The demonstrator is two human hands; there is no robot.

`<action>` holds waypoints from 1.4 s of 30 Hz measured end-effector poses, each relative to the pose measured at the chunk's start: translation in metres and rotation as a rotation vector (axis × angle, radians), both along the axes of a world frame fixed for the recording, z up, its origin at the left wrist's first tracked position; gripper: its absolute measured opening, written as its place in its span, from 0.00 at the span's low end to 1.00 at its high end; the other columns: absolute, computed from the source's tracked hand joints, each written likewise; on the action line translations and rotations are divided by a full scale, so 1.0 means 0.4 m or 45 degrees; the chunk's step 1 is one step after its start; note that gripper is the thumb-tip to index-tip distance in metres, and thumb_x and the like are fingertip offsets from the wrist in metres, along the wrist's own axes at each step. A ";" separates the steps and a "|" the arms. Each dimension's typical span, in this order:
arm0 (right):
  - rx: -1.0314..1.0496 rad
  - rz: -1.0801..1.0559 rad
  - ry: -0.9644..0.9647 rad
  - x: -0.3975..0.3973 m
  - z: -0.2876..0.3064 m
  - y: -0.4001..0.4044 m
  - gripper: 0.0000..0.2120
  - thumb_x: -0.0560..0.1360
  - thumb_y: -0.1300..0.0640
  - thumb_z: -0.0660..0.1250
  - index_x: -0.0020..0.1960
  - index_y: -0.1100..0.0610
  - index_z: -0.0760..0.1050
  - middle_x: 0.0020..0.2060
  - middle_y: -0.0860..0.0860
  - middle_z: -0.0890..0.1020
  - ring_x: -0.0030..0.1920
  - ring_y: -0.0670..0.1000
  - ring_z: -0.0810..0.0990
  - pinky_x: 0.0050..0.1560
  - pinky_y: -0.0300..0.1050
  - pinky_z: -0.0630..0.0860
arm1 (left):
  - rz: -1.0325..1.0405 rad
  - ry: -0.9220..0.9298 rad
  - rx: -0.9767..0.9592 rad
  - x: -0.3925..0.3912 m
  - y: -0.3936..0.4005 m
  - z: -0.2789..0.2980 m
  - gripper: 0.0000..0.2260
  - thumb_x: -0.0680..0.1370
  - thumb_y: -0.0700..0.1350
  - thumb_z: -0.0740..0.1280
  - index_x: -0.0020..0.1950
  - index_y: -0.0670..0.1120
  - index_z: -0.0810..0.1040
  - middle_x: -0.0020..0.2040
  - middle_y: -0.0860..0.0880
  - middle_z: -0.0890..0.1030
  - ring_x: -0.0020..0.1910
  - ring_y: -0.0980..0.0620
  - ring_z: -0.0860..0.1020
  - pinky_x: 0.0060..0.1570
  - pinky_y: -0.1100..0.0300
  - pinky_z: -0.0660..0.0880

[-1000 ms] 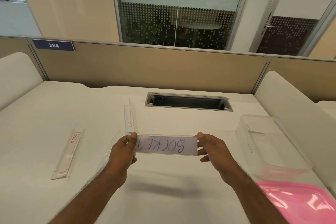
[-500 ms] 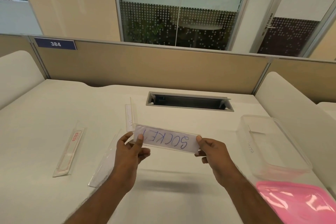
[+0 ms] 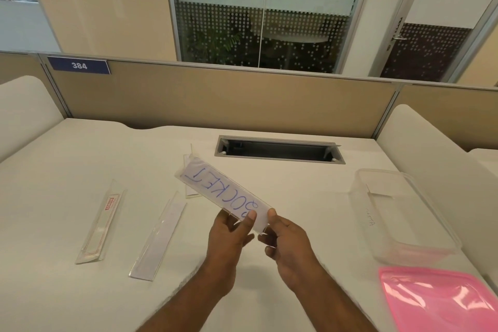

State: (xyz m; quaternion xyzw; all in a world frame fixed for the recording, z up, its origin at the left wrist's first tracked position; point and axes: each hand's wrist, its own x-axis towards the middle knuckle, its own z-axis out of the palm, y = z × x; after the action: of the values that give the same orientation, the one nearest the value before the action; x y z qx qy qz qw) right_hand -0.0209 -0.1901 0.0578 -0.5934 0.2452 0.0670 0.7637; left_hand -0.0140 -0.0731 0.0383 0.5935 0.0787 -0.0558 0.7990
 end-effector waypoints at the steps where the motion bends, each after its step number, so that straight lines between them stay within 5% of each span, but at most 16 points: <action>1: 0.016 0.027 -0.007 -0.001 -0.003 0.001 0.13 0.78 0.47 0.64 0.50 0.54 0.84 0.38 0.49 0.86 0.39 0.51 0.78 0.37 0.45 0.71 | 0.023 0.003 -0.016 0.005 0.000 0.001 0.31 0.65 0.57 0.76 0.66 0.53 0.73 0.58 0.51 0.83 0.57 0.49 0.82 0.56 0.50 0.80; 10: -0.168 0.396 -0.032 -0.008 0.011 -0.031 0.16 0.78 0.43 0.61 0.53 0.52 0.81 0.45 0.52 0.87 0.40 0.50 0.84 0.40 0.45 0.76 | 0.050 0.009 -0.044 0.031 0.064 -0.001 0.29 0.61 0.57 0.77 0.62 0.53 0.78 0.53 0.51 0.86 0.52 0.47 0.84 0.51 0.51 0.81; 16: -0.416 0.210 -0.294 0.022 0.043 -0.078 0.05 0.75 0.52 0.69 0.49 0.52 0.81 0.42 0.51 0.86 0.35 0.47 0.83 0.34 0.39 0.75 | -0.369 -0.031 0.088 0.054 0.173 0.019 0.19 0.70 0.49 0.75 0.61 0.51 0.83 0.58 0.47 0.84 0.56 0.46 0.83 0.49 0.57 0.80; 24: -0.601 0.224 -0.558 0.097 0.129 -0.122 0.07 0.76 0.54 0.68 0.53 0.48 0.80 0.42 0.44 0.85 0.40 0.48 0.84 0.35 0.37 0.79 | -0.781 -0.005 0.483 0.081 0.252 0.053 0.22 0.68 0.51 0.76 0.62 0.53 0.82 0.59 0.49 0.84 0.55 0.50 0.81 0.57 0.58 0.74; 32: -0.764 0.275 -0.547 0.102 0.135 -0.136 0.10 0.76 0.53 0.67 0.56 0.44 0.76 0.41 0.45 0.84 0.37 0.51 0.81 0.32 0.35 0.78 | -0.888 -0.012 0.620 0.097 0.275 0.066 0.19 0.70 0.48 0.75 0.61 0.55 0.83 0.58 0.50 0.85 0.56 0.48 0.81 0.60 0.55 0.74; 38: -0.741 0.453 -0.425 0.083 0.123 -0.148 0.10 0.78 0.55 0.65 0.43 0.43 0.82 0.38 0.45 0.85 0.32 0.52 0.82 0.34 0.35 0.79 | -1.005 -0.021 0.885 0.112 0.278 0.081 0.17 0.69 0.53 0.75 0.57 0.63 0.83 0.52 0.55 0.85 0.47 0.52 0.78 0.52 0.57 0.77; 42: -0.640 0.446 -0.383 0.070 0.110 -0.164 0.09 0.78 0.55 0.64 0.46 0.50 0.84 0.39 0.49 0.86 0.34 0.53 0.83 0.37 0.39 0.80 | -0.896 -0.021 0.846 0.124 0.285 0.079 0.16 0.68 0.52 0.76 0.55 0.59 0.85 0.52 0.54 0.86 0.49 0.52 0.83 0.53 0.57 0.80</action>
State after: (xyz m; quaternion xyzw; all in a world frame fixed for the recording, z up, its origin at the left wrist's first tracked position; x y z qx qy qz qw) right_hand 0.0071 -0.2559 0.1019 -0.7994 0.0331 0.0463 0.5981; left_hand 0.0357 0.0410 0.0697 0.8077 -0.1195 -0.2899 0.4994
